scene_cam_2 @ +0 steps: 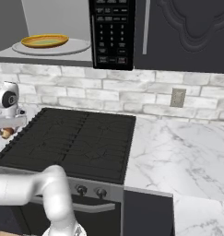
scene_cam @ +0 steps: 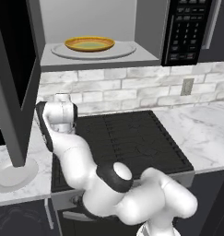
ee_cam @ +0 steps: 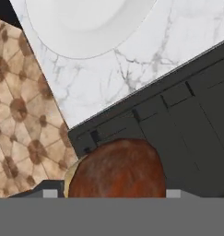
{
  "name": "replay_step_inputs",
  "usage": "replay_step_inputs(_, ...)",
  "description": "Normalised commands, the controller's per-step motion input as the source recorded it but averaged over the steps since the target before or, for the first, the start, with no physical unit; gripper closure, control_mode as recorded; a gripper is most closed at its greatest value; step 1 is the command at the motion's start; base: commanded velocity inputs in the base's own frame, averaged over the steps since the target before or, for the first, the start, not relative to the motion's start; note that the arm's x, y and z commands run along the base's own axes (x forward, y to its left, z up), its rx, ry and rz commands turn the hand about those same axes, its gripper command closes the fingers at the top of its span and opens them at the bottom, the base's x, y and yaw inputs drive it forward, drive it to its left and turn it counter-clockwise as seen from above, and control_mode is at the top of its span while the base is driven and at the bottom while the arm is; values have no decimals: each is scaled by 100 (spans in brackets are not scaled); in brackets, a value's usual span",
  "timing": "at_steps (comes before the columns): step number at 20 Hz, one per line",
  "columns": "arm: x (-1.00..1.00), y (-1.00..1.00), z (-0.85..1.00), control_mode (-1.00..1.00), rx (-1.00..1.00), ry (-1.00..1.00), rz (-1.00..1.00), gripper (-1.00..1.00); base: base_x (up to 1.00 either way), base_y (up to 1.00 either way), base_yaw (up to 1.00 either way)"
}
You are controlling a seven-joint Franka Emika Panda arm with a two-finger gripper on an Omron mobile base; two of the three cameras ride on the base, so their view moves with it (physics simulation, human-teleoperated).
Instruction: Pick the mushroom from the counter and place it in the microwave.
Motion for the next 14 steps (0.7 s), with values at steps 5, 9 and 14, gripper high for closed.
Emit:
replay_step_inputs(5,-98,-91,89,-100,13,-25,4,100,0,0,0)
replay_step_inputs(9,-100,-58,100,-100,6,-21,11,100,0,0,0)
replay_step_inputs(14,-55,-38,100,-100,2,-17,3,100,0,0,0)
